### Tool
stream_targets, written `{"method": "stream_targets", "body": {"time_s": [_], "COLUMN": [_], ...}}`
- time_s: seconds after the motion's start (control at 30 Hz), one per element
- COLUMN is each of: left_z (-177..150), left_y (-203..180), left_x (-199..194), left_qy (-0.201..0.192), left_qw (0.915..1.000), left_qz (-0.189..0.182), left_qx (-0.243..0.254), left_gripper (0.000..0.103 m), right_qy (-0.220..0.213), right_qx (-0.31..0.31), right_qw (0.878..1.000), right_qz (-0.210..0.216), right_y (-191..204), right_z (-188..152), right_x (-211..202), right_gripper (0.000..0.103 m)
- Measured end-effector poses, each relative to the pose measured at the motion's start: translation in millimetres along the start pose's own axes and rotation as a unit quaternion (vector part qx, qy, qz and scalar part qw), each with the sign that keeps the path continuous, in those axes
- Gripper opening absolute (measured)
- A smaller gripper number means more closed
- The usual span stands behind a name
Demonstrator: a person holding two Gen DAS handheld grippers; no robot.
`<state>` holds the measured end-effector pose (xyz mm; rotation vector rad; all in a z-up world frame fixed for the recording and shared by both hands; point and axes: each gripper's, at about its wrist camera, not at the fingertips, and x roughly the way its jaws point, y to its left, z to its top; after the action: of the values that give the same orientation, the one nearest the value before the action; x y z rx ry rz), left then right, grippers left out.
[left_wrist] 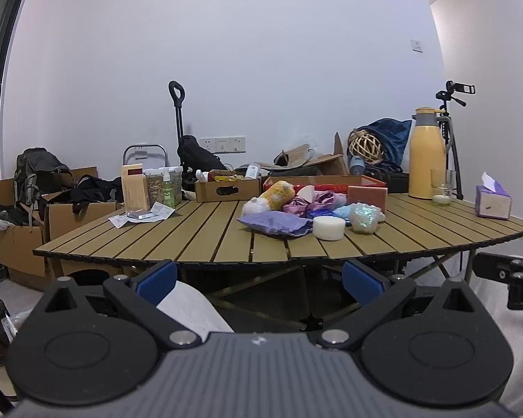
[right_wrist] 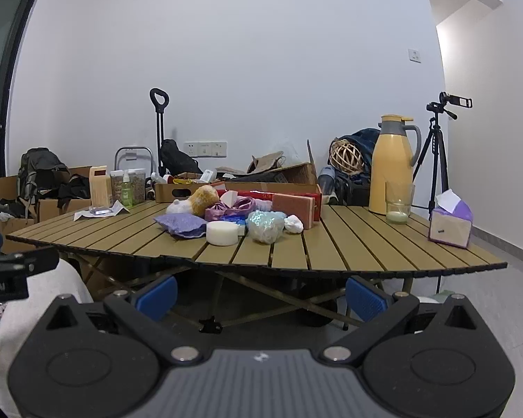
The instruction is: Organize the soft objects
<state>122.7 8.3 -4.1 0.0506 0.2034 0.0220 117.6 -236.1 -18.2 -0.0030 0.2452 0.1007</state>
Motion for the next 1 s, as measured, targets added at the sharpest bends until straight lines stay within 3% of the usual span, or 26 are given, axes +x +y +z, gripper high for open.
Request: {"method": "stream_targets", "body": {"time_s": [0.3, 0.53, 0.6, 0.7, 0.77, 0.8, 0.87, 0.93, 1.0], "left_z": [10, 45, 58, 73, 80, 84, 89, 91, 88], "left_y": [6, 32, 42, 54, 61, 66, 75, 81, 83], "left_x": [64, 148, 183, 233, 268, 291, 336, 366, 390], "left_qy": [0.005, 0.015, 0.036, 0.054, 0.068, 0.086, 0.138, 0.169, 0.173], "left_qw": [1.0000, 0.9973, 0.9955, 0.9947, 0.9929, 0.9908, 0.9824, 0.9756, 0.9753], "left_qz": [0.001, -0.052, -0.064, -0.069, -0.082, -0.087, -0.103, -0.114, -0.119], "left_qx": [0.007, -0.049, -0.060, -0.054, -0.054, -0.057, -0.073, -0.083, -0.069], "left_gripper": [0.103, 0.103, 0.103, 0.103, 0.096, 0.091, 0.071, 0.071, 0.076], "right_qy": [0.011, 0.040, 0.056, 0.089, 0.116, 0.123, 0.134, 0.133, 0.134], "right_qx": [-0.027, 0.024, 0.040, 0.064, 0.076, 0.087, 0.112, 0.130, 0.137], "right_qw": [0.999, 0.996, 0.990, 0.981, 0.975, 0.972, 0.966, 0.965, 0.966], "right_qz": [0.019, 0.081, 0.122, 0.158, 0.173, 0.179, 0.188, 0.188, 0.171], "right_y": [4, 8, 15, 31, 46, 53, 65, 76, 83], "right_z": [11, 38, 48, 59, 63, 64, 67, 70, 70], "right_x": [60, 137, 161, 204, 237, 252, 279, 304, 326], "right_gripper": [0.103, 0.103, 0.099, 0.075, 0.059, 0.057, 0.057, 0.057, 0.057]}}
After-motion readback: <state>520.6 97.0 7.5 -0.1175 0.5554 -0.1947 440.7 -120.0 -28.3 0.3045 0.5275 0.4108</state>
